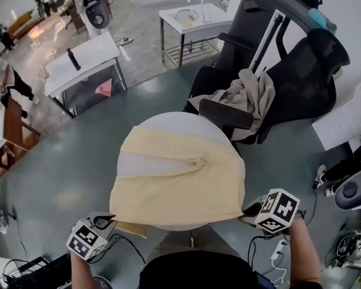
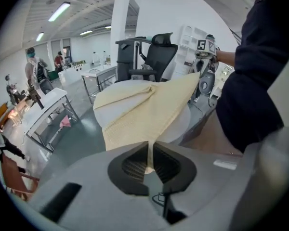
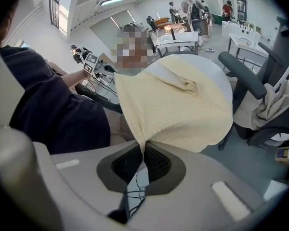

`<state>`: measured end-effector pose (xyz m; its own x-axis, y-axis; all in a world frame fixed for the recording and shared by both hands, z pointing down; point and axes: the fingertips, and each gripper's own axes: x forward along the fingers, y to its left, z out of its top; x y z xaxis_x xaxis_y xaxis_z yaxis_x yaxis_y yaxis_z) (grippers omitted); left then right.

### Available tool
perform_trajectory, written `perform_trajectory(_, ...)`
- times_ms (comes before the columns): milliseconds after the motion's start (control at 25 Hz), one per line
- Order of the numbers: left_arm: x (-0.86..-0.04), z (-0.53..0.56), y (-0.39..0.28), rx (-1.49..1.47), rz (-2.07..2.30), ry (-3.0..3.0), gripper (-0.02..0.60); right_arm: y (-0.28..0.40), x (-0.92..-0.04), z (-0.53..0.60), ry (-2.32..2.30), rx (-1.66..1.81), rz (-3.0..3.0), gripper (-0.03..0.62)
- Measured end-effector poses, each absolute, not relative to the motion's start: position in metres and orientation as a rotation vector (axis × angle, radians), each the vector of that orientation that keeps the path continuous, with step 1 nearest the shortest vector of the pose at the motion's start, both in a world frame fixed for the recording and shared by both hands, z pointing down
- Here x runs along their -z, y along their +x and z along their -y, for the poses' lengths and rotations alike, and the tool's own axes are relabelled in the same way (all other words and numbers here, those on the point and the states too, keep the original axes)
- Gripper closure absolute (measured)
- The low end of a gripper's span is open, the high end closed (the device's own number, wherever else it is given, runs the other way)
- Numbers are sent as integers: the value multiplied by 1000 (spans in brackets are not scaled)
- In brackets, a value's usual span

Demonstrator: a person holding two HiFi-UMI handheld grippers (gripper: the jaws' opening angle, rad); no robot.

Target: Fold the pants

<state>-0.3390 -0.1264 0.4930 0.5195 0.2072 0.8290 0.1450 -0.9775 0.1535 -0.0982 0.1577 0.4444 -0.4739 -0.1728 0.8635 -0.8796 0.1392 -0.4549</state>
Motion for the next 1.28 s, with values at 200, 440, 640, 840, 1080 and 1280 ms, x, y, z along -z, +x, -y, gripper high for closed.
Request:
perform_trajectory(200, -481, 123, -362, -1582, -502, 2582, 578, -125, -447, -167, 924, -1414, 1804, 586)
perform_trajectory(440, -443, 135, -369, -1667, -706, 2469, 578, -157, -442, -176, 799, -1445, 1871, 586)
perform_trajectory(640, -445, 126, -377, -1760, -780, 2362, 578, -173, -443, -191, 690, -1497, 1923, 586)
perform_trajectory(840, -449, 137, -361, -1761, -777, 2319, 578, -176, -444, -192, 647, -1533, 2000, 586)
perform_trajectory(1080, -464, 160, -310, -1893, -940, 2274, 577, -148, -461, -174, 698, -1462, 1946, 586)
perform_trajectory(1280, -474, 183, -262, -2066, -1047, 2253, 578, -125, -469, -159, 723, -1435, 1940, 586)
